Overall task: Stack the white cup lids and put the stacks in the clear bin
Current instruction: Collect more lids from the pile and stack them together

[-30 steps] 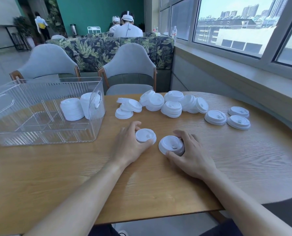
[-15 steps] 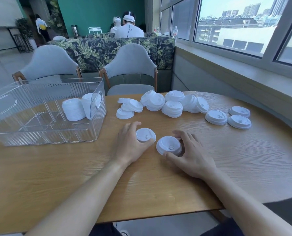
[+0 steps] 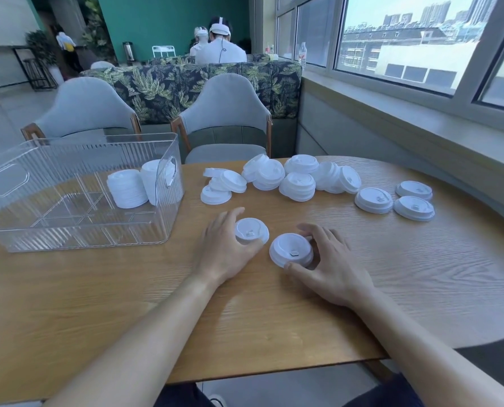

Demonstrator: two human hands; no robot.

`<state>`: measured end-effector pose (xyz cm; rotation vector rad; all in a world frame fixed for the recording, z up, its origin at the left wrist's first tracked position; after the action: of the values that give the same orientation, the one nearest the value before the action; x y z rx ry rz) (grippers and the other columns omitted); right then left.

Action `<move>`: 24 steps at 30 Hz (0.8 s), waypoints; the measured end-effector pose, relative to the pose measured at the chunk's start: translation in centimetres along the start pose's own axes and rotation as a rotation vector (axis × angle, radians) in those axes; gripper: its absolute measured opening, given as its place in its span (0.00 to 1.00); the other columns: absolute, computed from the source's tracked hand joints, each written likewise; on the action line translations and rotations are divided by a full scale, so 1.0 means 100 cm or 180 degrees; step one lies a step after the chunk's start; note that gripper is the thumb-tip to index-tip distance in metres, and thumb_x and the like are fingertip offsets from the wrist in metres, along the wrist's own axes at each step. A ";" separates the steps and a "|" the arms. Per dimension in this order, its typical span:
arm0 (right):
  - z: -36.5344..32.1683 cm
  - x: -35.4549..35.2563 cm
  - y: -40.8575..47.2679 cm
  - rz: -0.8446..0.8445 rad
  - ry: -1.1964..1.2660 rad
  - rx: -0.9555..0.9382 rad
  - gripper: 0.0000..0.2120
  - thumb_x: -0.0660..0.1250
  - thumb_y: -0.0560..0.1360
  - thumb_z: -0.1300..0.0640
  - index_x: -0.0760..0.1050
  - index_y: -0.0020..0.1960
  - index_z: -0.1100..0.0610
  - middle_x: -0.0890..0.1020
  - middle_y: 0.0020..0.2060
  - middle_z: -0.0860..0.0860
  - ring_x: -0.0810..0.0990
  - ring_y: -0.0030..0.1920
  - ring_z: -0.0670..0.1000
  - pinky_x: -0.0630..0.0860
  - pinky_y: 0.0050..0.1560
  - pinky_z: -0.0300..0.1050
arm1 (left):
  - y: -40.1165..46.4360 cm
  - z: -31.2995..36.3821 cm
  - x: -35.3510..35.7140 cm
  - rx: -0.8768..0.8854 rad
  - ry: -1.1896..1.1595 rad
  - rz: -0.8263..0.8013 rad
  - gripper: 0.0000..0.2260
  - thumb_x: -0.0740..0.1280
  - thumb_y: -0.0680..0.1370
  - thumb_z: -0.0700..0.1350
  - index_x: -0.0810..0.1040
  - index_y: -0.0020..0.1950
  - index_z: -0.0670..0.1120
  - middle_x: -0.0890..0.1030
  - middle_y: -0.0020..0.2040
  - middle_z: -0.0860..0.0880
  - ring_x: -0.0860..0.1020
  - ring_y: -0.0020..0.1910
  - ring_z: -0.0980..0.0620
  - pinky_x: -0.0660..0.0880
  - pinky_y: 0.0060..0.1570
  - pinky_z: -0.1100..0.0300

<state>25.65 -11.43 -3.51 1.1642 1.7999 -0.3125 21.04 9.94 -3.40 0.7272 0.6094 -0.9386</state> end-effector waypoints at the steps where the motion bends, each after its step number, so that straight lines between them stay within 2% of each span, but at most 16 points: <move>1: 0.000 0.000 0.000 0.0012 -0.0018 -0.0017 0.37 0.62 0.66 0.30 0.63 0.72 0.43 0.73 0.63 0.38 0.65 0.66 0.44 0.64 0.69 0.46 | 0.000 -0.002 0.000 -0.0017 0.0038 0.0021 0.35 0.74 0.72 0.62 0.68 0.76 0.54 0.72 0.71 0.56 0.69 0.71 0.53 0.65 0.72 0.51; 7: 0.002 0.003 0.002 0.0018 -0.0068 -0.0067 0.35 0.61 0.65 0.34 0.64 0.71 0.44 0.74 0.63 0.38 0.66 0.66 0.45 0.63 0.70 0.47 | 0.002 -0.004 0.003 -0.0006 0.0163 0.0036 0.34 0.75 0.71 0.57 0.68 0.75 0.54 0.75 0.67 0.55 0.71 0.68 0.50 0.63 0.69 0.54; 11: 0.001 0.004 0.001 0.0000 -0.0099 -0.0105 0.34 0.64 0.67 0.35 0.63 0.71 0.44 0.74 0.63 0.38 0.66 0.67 0.45 0.63 0.70 0.44 | 0.000 -0.004 0.000 0.0058 -0.0494 0.0060 0.32 0.78 0.71 0.54 0.71 0.72 0.53 0.76 0.65 0.57 0.75 0.65 0.56 0.72 0.68 0.53; 14: -0.002 0.005 0.000 -0.0022 -0.0144 -0.0161 0.34 0.67 0.69 0.34 0.63 0.71 0.44 0.74 0.63 0.38 0.64 0.68 0.44 0.63 0.69 0.44 | -0.004 0.000 -0.002 0.0102 -0.0977 0.0037 0.32 0.80 0.71 0.52 0.72 0.71 0.52 0.77 0.59 0.63 0.76 0.60 0.65 0.75 0.64 0.61; 19: -0.004 0.005 0.000 -0.0023 -0.0153 -0.0164 0.34 0.68 0.70 0.32 0.62 0.70 0.43 0.72 0.59 0.34 0.64 0.68 0.43 0.62 0.64 0.41 | -0.008 0.010 0.004 0.0365 -0.1150 -0.0175 0.36 0.81 0.69 0.56 0.69 0.72 0.53 0.81 0.62 0.58 0.78 0.62 0.63 0.75 0.66 0.59; 24: -0.003 0.006 0.002 0.0019 -0.0101 -0.0171 0.40 0.67 0.68 0.28 0.59 0.73 0.44 0.74 0.62 0.36 0.66 0.68 0.44 0.62 0.66 0.41 | -0.014 0.023 0.010 0.0593 -0.1153 -0.0445 0.37 0.82 0.67 0.59 0.70 0.72 0.55 0.82 0.62 0.58 0.79 0.62 0.62 0.76 0.66 0.57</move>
<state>25.55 -10.80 -3.81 1.1211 1.7666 -0.2761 20.61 7.08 -3.10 0.6631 0.2575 -1.2345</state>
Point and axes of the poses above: each hand's wrist, its own y-axis towards the middle knuckle, its own x-axis out of the palm, z = x × y, the point moved 10 cm from there along y, towards the middle knuckle
